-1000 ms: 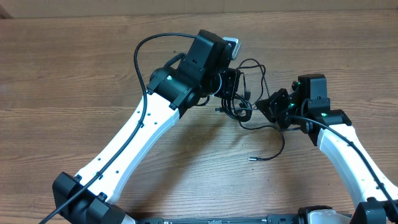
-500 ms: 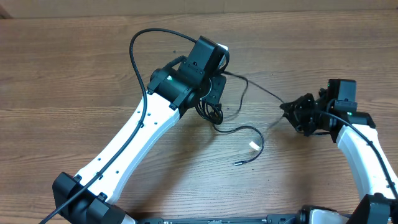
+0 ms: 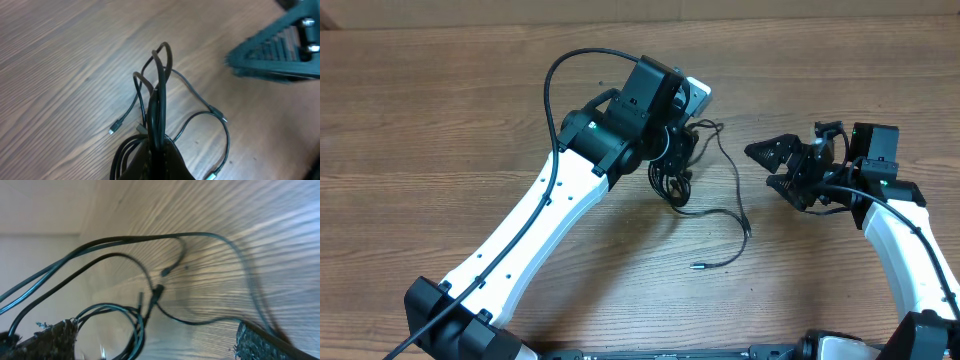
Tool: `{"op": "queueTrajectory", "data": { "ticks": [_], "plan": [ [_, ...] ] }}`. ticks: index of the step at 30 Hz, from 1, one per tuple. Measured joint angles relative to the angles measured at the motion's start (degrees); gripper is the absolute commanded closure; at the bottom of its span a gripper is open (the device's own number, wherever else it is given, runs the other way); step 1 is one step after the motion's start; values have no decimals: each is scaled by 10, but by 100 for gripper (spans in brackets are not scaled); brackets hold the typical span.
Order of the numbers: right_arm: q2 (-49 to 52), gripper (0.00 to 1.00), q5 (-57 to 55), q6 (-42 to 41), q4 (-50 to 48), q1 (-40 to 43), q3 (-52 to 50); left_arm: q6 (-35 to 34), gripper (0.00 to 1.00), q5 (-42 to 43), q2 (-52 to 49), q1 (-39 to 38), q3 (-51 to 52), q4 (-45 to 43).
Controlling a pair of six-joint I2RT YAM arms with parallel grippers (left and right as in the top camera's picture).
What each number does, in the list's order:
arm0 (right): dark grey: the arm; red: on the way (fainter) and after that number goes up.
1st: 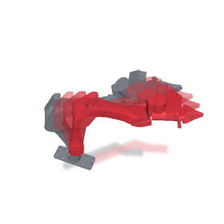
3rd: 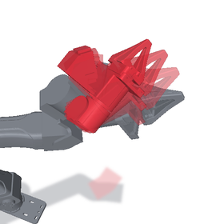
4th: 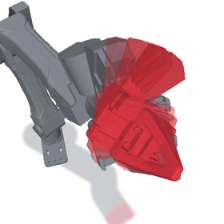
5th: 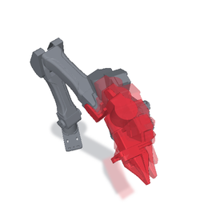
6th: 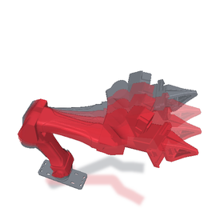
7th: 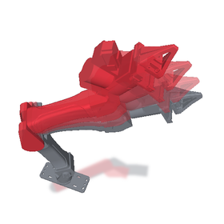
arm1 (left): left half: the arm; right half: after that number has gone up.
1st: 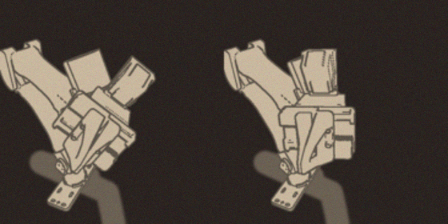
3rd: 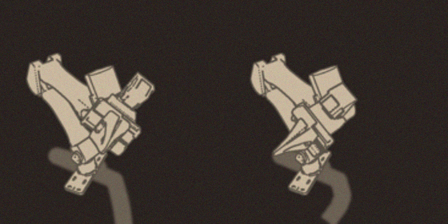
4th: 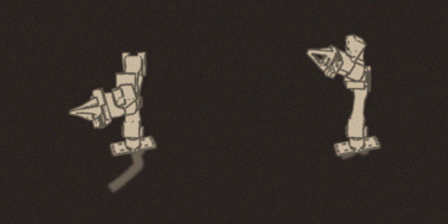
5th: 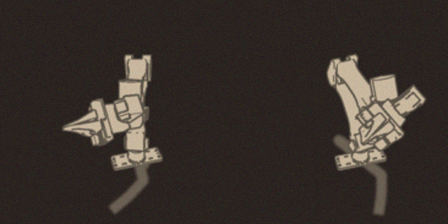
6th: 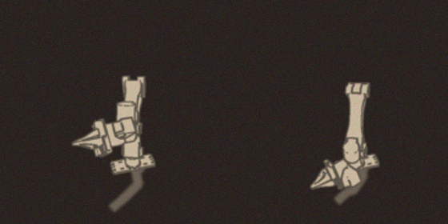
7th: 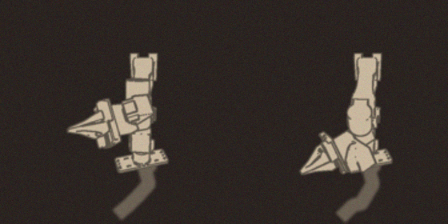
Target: Untangle cables
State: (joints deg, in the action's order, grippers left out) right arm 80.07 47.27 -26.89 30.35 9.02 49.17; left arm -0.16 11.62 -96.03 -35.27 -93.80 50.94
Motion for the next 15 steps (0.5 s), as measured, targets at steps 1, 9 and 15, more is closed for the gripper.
{"op": "queueTrajectory", "data": {
  "ticks": [1,9,15],
  "plan": [
    [0,0,20,21,-1,0,0,8,96,10,0,0,0,-1],
    [0,0,85,99,2,-14,0,58,96,79,0,0,0,-51],
    [0,0,93,109,8,-41,0,56,96,94,0,0,0,-99]
  ]
}}
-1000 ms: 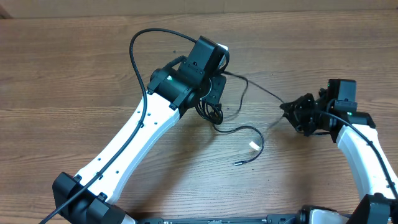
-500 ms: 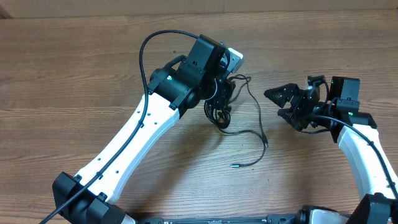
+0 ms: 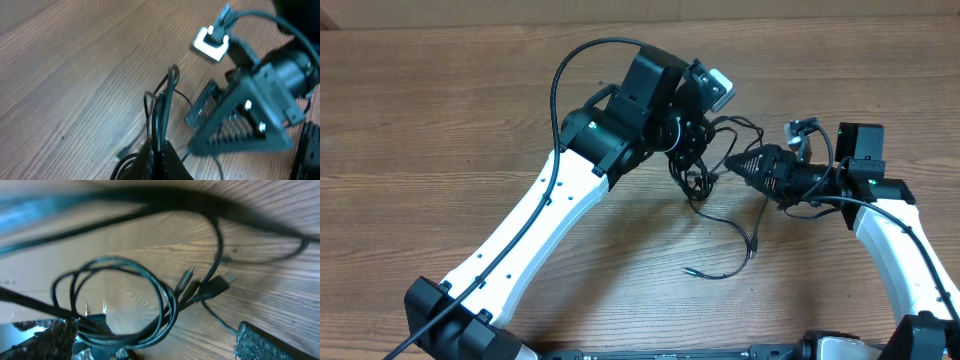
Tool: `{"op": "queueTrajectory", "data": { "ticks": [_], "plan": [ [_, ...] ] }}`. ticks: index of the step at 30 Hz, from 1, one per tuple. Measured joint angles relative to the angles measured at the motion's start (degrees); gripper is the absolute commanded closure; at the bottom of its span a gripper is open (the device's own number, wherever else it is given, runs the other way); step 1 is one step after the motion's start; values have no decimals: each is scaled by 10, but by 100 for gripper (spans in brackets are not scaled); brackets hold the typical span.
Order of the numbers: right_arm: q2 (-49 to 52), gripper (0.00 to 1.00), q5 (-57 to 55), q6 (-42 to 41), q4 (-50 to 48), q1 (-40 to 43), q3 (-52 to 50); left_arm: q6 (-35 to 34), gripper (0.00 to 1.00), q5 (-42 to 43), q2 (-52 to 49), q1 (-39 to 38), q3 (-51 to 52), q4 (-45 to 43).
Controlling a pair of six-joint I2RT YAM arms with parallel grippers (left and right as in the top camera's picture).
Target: Untangle cables
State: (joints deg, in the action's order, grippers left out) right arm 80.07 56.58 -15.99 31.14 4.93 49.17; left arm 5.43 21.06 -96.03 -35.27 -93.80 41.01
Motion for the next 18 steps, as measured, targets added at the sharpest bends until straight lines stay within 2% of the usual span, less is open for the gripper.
{"op": "queueTrajectory", "data": {
  "ticks": [7,18],
  "plan": [
    [0,0,-2,2,10,-32,0,-60,96,4,0,0,0,-52],
    [0,0,-2,4,6,-50,0,-143,96,12,0,0,0,-76]
  ]
}}
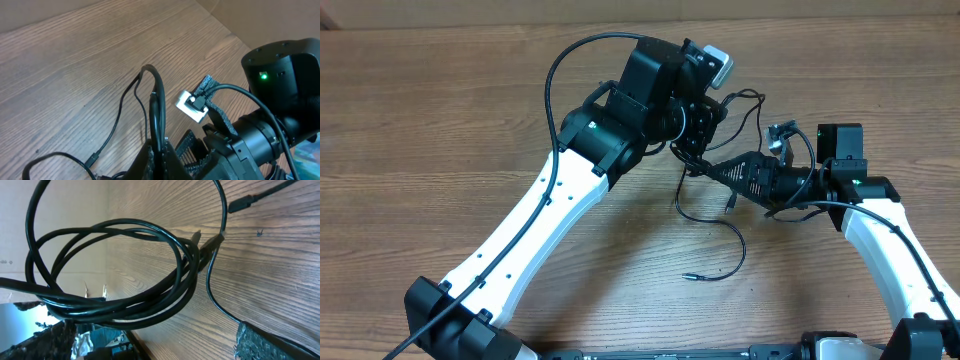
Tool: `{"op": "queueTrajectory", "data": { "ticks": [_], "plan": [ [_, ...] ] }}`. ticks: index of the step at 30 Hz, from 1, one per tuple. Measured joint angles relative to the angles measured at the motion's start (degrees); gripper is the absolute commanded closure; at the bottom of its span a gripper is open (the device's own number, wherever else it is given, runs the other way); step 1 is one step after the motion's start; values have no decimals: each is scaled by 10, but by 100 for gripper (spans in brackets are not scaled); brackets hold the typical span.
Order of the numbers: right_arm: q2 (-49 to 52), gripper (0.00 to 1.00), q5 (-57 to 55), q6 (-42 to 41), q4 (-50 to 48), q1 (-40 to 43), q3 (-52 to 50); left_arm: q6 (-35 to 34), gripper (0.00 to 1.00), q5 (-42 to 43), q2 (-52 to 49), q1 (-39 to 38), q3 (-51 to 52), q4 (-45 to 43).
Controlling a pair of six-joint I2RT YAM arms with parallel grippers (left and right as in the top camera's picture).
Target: Untangle cables
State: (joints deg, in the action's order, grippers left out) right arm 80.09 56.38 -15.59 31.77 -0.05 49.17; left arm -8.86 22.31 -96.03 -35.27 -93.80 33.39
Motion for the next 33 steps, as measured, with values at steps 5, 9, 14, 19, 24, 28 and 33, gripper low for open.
{"op": "queueTrajectory", "data": {
  "ticks": [5,9,14,19,24,28,33],
  "plan": [
    [0,0,0,19,-2,0,0,-66,96,-29,0,3,0,11],
    [0,0,0,66,-2,0,0,-165,96,-59,0,21,0,37],
    [0,0,27,155,-5,0,0,-268,96,-74,0,47,0,57],
    [0,0,39,234,-22,-4,0,-329,96,-58,0,54,0,60],
    [0,0,43,331,-55,-39,0,-380,96,-31,0,54,0,60],
    [0,16,29,398,-104,-71,0,-404,96,7,0,54,0,60],
    [0,96,4,418,-112,-79,0,-409,96,35,0,54,0,60]
  ]
}}
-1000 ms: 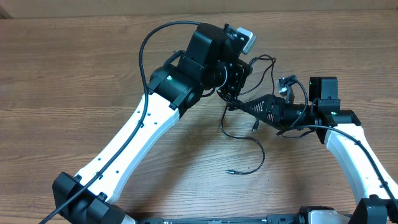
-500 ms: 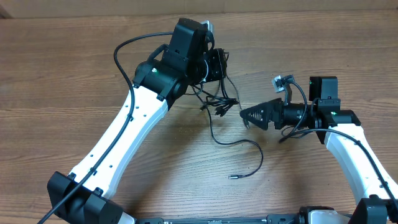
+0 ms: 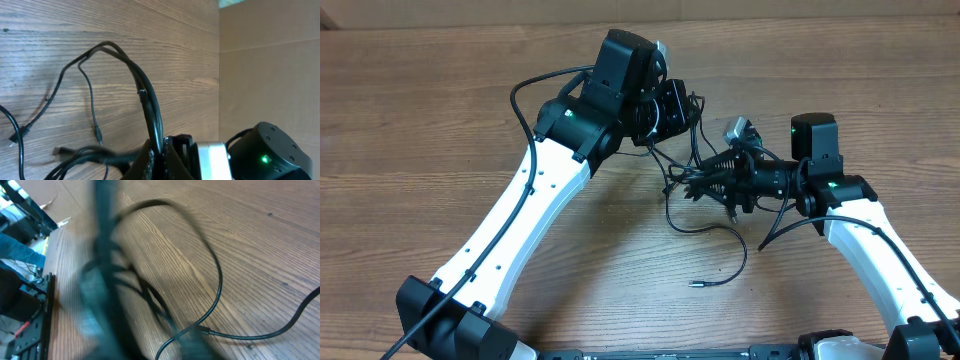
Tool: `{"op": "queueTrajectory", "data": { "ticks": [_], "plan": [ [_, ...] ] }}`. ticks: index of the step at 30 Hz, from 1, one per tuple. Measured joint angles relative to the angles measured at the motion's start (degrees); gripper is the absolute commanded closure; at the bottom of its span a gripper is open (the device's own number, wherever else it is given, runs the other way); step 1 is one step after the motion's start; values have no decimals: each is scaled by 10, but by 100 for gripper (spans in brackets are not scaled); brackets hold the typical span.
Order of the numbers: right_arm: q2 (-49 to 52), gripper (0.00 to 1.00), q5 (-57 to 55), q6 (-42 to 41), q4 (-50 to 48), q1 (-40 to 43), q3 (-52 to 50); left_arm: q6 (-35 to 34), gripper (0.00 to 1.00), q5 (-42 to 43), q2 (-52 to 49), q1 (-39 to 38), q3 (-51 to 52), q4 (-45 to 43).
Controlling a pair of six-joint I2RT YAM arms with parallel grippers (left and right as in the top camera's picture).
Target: Untangle cables
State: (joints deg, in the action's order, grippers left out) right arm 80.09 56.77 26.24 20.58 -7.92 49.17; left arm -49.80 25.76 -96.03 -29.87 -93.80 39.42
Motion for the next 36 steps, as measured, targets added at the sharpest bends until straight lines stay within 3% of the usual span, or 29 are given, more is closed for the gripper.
{"op": "queueTrajectory", "data": {
  "ticks": [3,6,11,23,36],
  "plan": [
    [0,96,-1,4,5,-1,0,0,93,3,0,9,0,0],
    [0,96,-2,-19,4,-1,0,3,69,7,0,24,0,2],
    [0,96,-7,-94,5,-1,0,45,2,8,0,45,0,5],
    [1,96,88,-287,-122,0,0,227,0,6,0,49,-1,108],
    [1,96,77,-403,-145,26,0,332,0,20,0,49,-1,135]
  ]
}}
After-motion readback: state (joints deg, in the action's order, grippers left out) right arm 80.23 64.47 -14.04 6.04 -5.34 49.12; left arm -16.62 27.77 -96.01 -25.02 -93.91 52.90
